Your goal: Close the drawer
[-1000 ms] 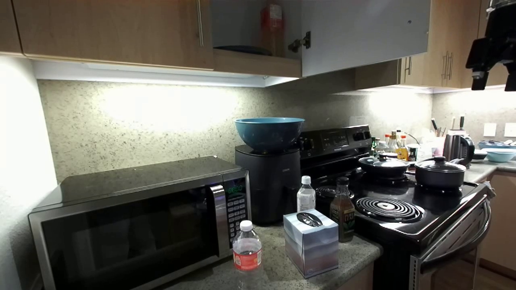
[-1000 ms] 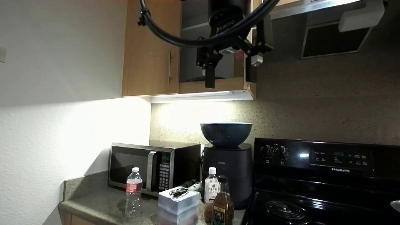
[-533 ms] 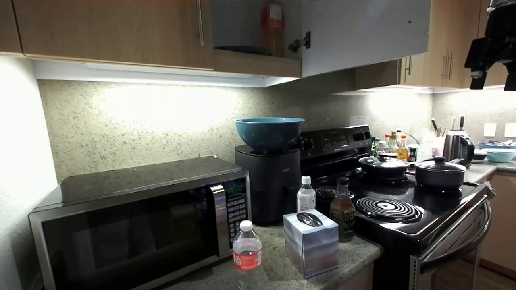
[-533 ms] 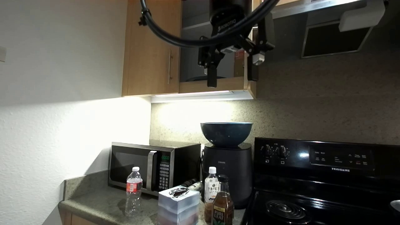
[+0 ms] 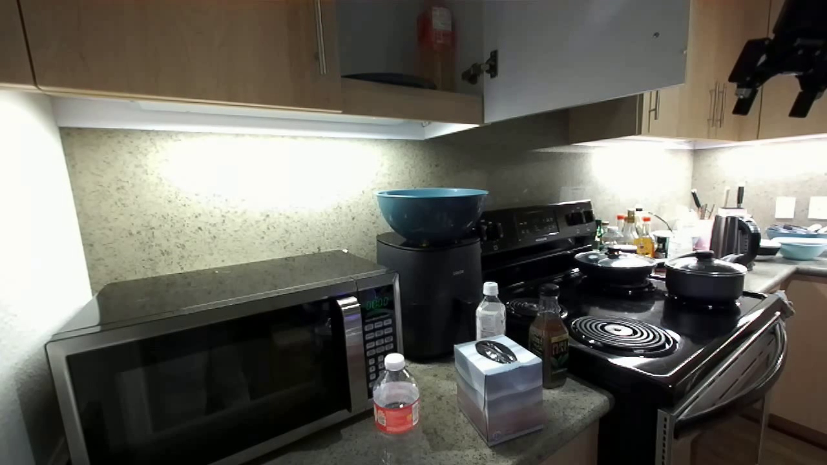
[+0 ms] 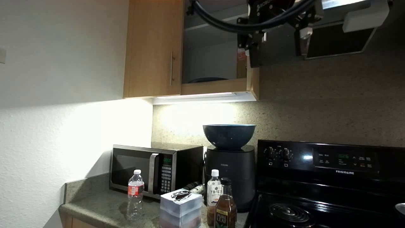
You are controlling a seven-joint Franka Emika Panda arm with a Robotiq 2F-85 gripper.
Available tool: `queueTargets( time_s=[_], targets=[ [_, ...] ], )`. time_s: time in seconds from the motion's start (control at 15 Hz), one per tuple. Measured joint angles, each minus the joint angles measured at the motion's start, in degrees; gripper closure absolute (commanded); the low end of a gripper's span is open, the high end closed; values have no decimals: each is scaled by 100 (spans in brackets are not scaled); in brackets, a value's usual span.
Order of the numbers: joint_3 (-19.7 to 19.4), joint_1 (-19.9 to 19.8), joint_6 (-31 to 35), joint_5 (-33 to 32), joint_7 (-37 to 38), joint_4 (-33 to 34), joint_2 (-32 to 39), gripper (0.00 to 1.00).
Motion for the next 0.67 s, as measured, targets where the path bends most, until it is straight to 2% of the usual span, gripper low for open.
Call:
queueTargets(
  time_s=[0.2, 0.67],
  targets=[
    [-104, 1, 45, 121, -3, 331, 233, 0],
    [-159, 26, 46, 346, -87, 391, 293, 0]
  ],
)
